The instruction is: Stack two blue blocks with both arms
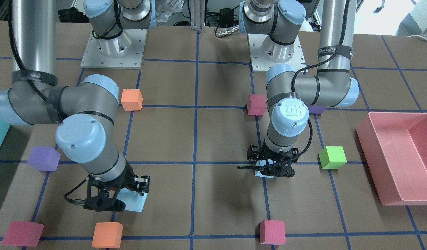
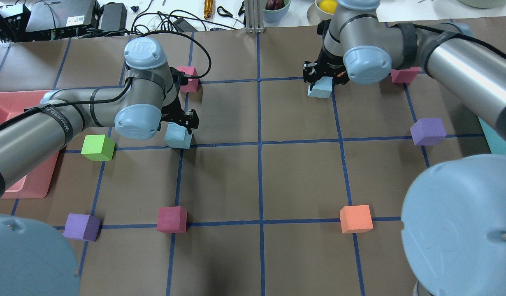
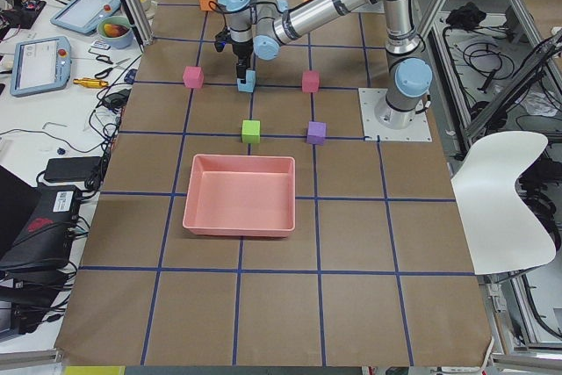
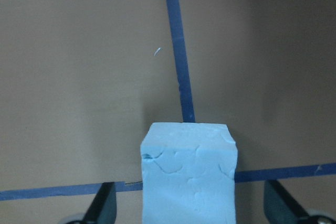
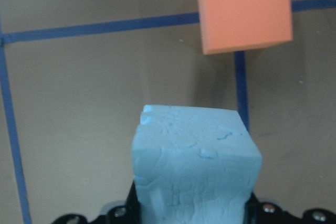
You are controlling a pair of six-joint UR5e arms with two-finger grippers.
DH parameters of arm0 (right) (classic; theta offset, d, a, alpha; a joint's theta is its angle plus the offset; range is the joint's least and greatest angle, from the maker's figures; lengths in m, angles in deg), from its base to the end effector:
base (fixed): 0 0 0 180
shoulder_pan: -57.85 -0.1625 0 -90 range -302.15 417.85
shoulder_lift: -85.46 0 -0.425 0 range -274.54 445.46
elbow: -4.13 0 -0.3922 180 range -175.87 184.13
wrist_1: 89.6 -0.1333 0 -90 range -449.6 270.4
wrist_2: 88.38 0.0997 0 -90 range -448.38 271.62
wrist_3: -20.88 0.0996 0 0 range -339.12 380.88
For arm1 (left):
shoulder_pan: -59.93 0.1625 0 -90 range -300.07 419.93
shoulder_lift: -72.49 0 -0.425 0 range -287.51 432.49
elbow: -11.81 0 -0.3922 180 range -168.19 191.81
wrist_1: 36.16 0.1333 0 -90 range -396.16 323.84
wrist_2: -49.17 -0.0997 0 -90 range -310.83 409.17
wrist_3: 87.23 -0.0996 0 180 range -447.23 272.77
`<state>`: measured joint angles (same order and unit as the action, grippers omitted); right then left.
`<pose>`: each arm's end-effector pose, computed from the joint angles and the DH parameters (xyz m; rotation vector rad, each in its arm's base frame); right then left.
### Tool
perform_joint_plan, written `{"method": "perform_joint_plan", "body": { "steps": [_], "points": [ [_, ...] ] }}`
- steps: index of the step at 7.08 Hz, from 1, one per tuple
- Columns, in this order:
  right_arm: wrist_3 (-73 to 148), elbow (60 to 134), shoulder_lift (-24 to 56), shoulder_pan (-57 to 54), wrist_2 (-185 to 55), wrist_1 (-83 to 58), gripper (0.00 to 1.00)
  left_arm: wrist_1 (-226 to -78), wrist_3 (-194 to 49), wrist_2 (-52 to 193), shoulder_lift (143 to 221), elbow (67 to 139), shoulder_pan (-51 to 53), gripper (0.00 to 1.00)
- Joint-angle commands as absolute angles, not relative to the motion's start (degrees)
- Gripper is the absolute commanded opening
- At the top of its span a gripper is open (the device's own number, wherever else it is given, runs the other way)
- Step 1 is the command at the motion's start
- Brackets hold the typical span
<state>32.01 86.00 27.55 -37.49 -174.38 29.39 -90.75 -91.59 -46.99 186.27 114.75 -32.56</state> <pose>0.2041 -0.6762 0.2731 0.1497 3.0541 -0.1176 -0.1478 -0.5773 0.2156 0.1831 3.0287 0.0373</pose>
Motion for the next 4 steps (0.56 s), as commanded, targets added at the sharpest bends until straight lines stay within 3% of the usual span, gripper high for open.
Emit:
{"method": "perform_joint_plan", "body": {
  "steps": [1,3,4],
  "points": [
    [41.24,74.49,36.64,-44.08,-174.34,29.14,0.00,-90.04,-91.54,-46.98,187.09,115.25,-32.54,1.00],
    [44.33,68.93,41.85,-46.12,-174.25,28.97,0.00,-89.95,-91.80,-46.90,187.19,115.34,-32.45,0.96],
    [44.52,68.47,42.83,-47.35,-173.90,28.97,0.00,-89.60,-91.80,-46.89,187.36,115.25,-32.45,0.87]
  ]
}}
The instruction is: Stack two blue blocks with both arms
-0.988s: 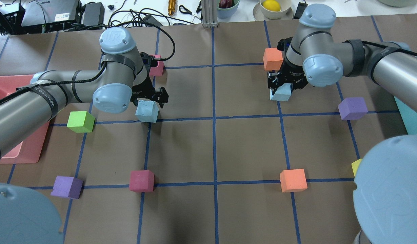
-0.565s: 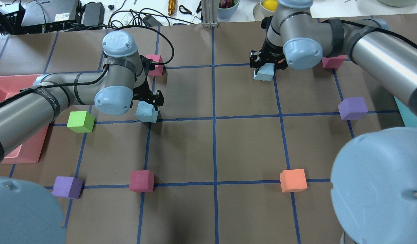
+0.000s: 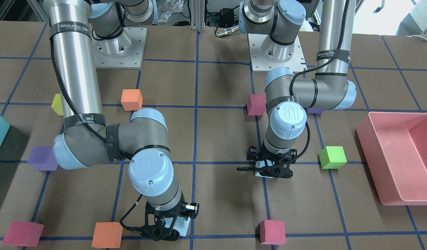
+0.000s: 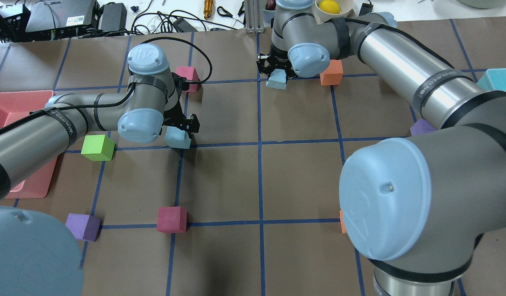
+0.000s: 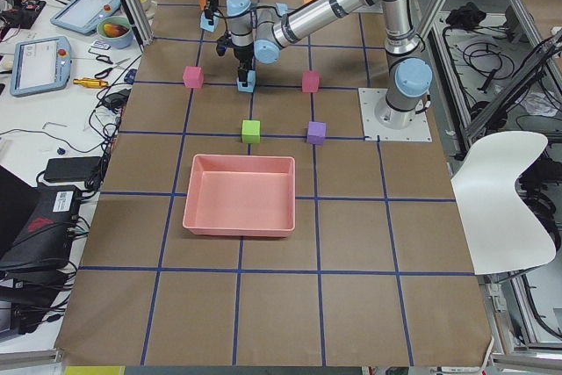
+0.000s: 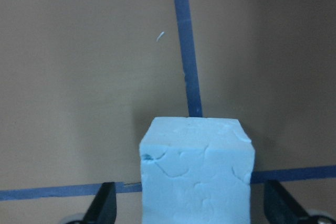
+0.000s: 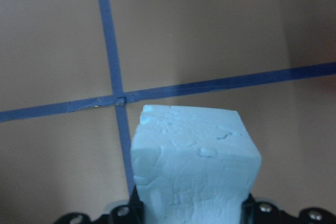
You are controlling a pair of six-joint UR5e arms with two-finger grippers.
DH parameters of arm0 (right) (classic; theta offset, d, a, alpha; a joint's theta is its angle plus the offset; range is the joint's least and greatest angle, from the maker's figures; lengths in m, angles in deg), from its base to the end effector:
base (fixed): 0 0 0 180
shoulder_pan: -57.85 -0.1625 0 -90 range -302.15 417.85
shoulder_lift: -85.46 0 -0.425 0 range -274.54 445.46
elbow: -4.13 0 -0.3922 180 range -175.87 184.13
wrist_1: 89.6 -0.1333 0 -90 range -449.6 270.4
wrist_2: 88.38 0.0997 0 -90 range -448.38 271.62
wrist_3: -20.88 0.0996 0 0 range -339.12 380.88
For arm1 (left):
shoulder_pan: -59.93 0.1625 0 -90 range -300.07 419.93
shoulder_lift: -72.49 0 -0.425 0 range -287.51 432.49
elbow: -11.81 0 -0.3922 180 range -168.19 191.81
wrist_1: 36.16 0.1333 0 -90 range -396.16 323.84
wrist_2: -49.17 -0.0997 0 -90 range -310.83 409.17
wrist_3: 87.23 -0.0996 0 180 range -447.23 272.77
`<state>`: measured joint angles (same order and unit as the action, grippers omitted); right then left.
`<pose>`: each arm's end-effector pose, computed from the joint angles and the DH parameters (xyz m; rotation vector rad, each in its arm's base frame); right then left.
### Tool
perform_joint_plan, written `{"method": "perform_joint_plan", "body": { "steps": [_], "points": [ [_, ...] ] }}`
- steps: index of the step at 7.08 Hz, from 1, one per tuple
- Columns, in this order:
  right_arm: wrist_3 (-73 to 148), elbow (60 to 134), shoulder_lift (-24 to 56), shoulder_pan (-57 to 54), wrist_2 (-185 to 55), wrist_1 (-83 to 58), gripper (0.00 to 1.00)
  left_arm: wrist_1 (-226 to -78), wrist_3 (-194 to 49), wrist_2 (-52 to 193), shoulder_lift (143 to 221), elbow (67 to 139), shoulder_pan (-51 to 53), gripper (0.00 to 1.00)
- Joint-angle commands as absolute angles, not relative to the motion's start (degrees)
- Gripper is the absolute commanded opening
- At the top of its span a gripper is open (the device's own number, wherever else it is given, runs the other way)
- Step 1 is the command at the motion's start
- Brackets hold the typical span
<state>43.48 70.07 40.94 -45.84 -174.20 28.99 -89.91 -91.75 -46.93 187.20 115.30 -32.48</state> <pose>0.3210 -0.7240 0.2311 0.2284 3.0213 -0.1460 -0.1471 -0.5765 0.2037 0.1862 3.0296 0.0546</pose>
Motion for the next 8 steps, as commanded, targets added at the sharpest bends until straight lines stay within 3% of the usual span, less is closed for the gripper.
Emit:
{"method": "perform_joint_plan", "body": {
  "steps": [1,2,3,4,5,8],
  "points": [
    [44.44,68.38,43.44,-47.88,-173.81,29.05,0.00,-89.34,-92.06,-46.89,187.36,115.25,-32.45,0.70],
    [44.44,68.38,43.63,-48.06,-173.81,29.06,0.00,-89.34,-92.15,-46.89,187.36,115.08,-32.45,0.45],
    [43.92,68.47,43.63,-48.15,-173.81,29.06,0.16,-89.34,-92.15,-46.89,187.45,114.99,-32.45,0.29],
    [43.65,68.64,43.71,-48.15,-173.81,29.06,0.65,-89.34,-92.15,-46.89,187.45,114.55,-32.45,0.12],
    [42.52,68.65,43.71,-48.15,-173.81,29.14,1.00,-89.94,-92.07,-46.29,186.75,113.42,-32.19,0.06],
    [40.31,68.56,42.06,-48.06,-173.89,28.62,1.00,-94.23,-91.72,-44.87,186.66,108.07,-32.62,0.01]
  ]
}}
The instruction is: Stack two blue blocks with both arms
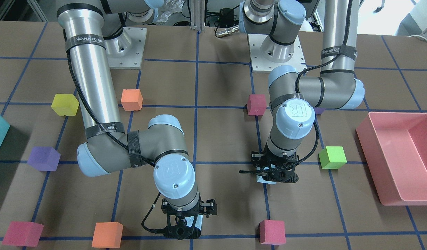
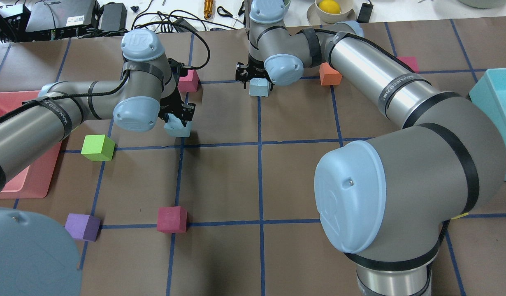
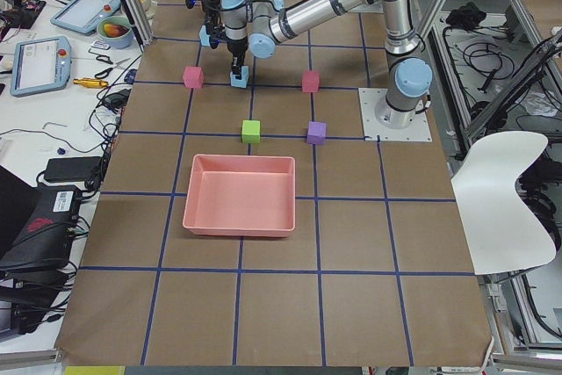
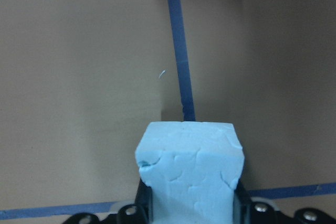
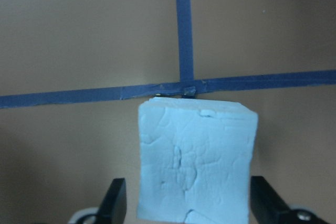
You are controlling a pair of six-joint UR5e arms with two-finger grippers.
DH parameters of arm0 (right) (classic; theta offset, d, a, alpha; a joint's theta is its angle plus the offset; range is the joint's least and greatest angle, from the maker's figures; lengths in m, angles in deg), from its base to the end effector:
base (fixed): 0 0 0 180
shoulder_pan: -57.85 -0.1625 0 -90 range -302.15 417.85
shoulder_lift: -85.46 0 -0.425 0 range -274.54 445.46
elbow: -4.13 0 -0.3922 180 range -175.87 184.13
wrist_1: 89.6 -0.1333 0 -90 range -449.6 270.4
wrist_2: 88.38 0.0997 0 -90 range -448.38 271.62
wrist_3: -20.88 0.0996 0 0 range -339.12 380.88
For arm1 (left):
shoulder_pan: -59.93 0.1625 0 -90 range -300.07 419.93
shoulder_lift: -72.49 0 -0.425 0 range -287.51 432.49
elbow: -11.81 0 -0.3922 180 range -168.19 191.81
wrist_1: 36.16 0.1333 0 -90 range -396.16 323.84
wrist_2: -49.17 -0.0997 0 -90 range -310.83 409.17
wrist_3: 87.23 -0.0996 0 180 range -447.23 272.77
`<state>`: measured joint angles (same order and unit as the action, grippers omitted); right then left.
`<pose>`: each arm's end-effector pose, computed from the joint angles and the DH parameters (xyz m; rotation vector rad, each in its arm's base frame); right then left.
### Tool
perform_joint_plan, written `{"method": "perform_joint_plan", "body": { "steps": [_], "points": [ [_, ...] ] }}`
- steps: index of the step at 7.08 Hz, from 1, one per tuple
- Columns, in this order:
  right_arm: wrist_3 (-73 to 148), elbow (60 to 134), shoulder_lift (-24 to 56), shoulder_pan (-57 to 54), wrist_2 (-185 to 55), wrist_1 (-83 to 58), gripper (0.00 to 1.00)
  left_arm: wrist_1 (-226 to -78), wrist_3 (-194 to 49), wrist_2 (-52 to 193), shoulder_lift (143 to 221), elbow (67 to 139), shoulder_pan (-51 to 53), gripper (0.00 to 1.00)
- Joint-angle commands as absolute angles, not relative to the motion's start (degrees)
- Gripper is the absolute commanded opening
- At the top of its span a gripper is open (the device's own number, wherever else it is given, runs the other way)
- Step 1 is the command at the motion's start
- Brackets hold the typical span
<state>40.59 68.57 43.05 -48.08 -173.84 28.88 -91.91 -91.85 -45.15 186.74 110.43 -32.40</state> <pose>0.3519 -0.7186 0.2146 0.0931 3.0278 -0.1257 -0.1503 -0.6004 0.2403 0.1844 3.0600 -0.0346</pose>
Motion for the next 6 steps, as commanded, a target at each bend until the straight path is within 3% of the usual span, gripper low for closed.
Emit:
{"method": "perform_joint_plan", "body": {
  "steps": [1,3,6],
  "points": [
    [40.31,68.56,39.87,-47.98,-173.89,25.66,1.00,-96.34,-91.54,-44.79,186.75,105.87,-32.88,0.01],
    [40.22,69.43,32.33,-46.05,-174.86,16.53,1.00,-101.71,-90.84,-41.46,186.92,101.56,-33.15,0.00],
    [33.73,73.71,21.87,-38.07,-174.95,3.07,1.00,-102.08,-89.70,-41.01,187.10,100.93,-33.41,0.00]
  ]
}}
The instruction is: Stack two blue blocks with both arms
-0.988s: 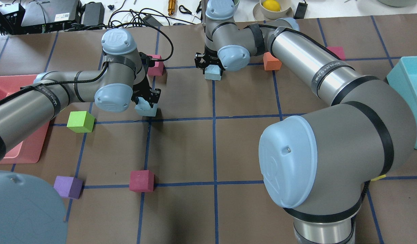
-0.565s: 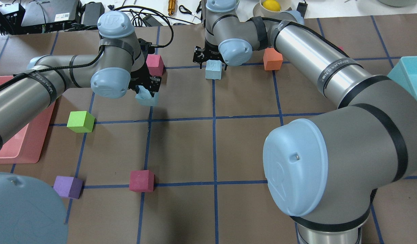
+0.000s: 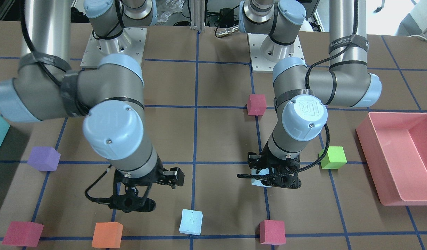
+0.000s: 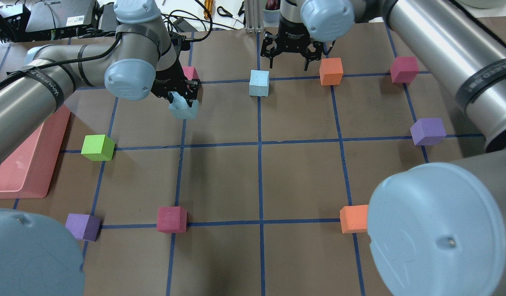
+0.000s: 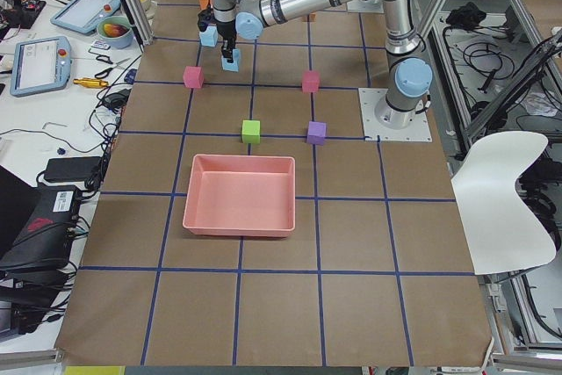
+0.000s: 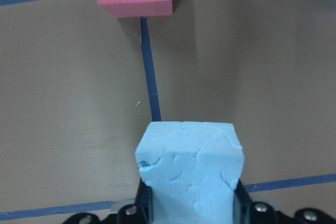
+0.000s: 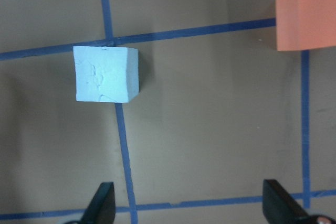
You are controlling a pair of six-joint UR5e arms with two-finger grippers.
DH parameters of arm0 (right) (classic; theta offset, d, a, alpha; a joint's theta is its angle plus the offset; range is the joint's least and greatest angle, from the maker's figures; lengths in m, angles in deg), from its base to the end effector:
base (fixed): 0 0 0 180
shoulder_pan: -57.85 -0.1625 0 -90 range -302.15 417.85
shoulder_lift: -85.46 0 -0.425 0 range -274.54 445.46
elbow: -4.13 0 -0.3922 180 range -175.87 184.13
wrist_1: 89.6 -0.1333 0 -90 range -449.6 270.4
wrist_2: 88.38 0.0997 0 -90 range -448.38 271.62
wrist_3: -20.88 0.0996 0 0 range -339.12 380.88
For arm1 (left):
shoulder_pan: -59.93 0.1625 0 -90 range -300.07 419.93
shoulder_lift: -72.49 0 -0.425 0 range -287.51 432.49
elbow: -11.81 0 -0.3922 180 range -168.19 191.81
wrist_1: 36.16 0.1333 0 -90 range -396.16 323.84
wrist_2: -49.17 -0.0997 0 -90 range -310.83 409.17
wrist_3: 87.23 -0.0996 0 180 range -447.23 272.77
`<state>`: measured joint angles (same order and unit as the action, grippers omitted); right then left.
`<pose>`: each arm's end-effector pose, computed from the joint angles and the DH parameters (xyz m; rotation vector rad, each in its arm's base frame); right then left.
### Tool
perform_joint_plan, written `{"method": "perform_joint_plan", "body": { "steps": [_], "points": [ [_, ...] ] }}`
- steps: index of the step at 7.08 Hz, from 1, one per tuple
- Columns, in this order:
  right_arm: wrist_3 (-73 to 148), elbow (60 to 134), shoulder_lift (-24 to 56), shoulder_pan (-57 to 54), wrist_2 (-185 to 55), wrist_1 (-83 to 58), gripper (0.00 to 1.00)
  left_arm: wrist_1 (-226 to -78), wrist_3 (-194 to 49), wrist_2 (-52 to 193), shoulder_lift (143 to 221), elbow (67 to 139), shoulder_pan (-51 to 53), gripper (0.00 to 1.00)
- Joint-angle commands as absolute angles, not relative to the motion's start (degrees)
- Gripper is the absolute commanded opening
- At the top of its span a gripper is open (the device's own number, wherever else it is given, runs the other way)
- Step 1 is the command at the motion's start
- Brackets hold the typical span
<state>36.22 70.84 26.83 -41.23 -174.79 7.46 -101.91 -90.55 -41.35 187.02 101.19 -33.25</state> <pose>0.2494 -0.6766 0.3691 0.1692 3.0791 0.0473 -0.1674 -0.6270 0.2912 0.1775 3.1275 -0.0093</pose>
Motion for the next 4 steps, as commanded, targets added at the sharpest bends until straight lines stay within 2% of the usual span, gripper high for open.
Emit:
{"method": "perform_joint_plan", "body": {
  "steps": [1,2,3,4],
  "points": [
    [32.06,79.92,15.65,-36.91,-175.12,3.04,1.00,-102.17,-88.30,-41.01,187.79,99.10,-34.72,0.00],
    [27.96,87.29,9.06,-36.38,-175.21,4.00,1.00,-102.34,-85.68,-41.18,189.28,96.04,-37.43,0.00],
    [27.22,91.37,4.39,-34.37,-175.30,3.22,1.00,-102.69,-83.04,-41.01,191.82,92.35,-39.46,0.00],
    [27.21,91.76,2.08,-33.22,-176.95,3.13,1.00,-105.39,-81.45,-41.01,194.28,87.18,-40.96,0.00]
  ]
}}
